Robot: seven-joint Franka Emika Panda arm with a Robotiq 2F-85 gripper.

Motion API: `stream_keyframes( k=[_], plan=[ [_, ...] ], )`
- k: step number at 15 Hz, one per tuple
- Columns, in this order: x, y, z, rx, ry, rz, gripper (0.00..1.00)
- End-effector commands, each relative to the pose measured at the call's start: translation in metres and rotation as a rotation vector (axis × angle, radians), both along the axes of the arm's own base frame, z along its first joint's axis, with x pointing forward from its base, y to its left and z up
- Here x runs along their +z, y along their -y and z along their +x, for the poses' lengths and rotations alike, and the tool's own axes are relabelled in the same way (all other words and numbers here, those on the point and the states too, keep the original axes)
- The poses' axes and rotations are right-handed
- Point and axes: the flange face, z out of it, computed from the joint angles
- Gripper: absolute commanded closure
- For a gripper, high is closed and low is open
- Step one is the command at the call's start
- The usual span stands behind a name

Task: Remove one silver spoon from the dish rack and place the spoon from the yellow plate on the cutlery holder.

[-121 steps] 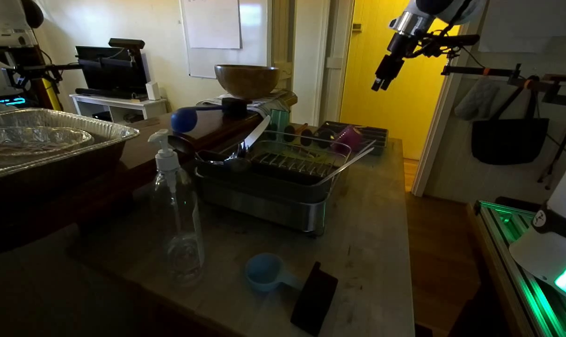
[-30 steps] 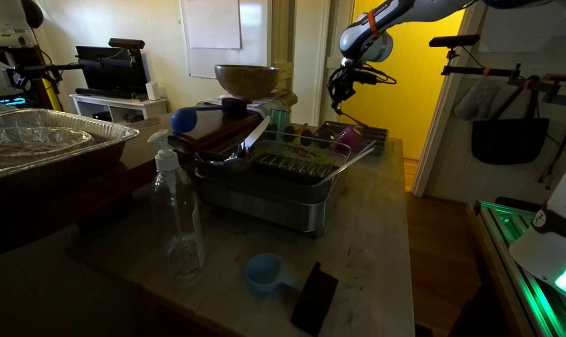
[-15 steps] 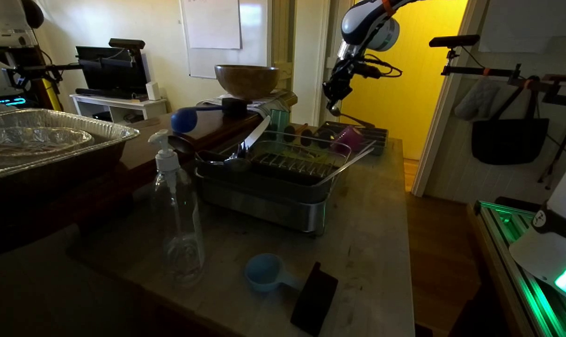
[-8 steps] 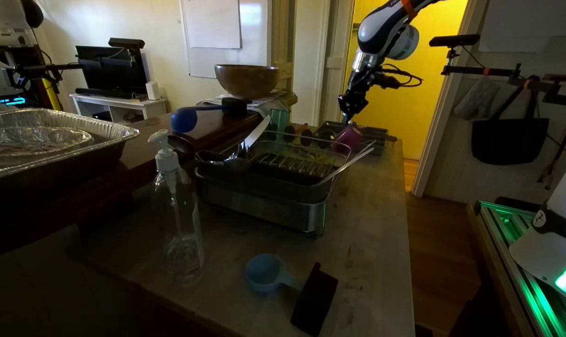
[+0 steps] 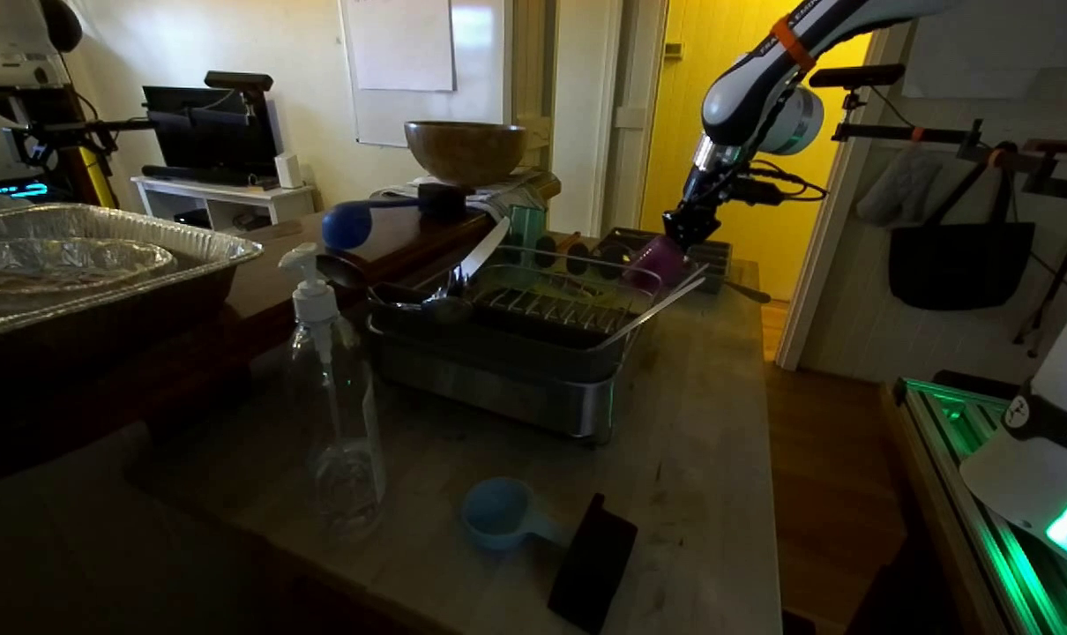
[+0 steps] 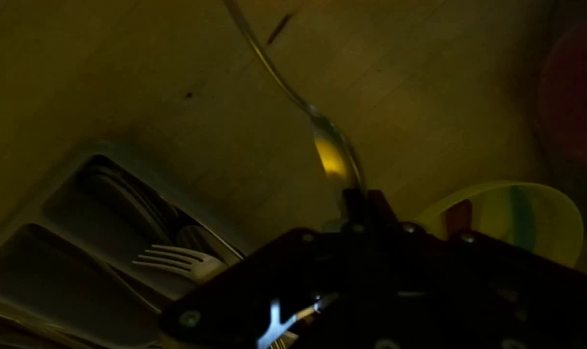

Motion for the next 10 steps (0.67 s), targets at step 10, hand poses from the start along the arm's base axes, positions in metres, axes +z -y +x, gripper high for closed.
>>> stream_keyframes(
  k=[10],
  plan=[
    [-0.056,0.002,0.007,-0.088,0.031,-0.009,0.99]
  ],
)
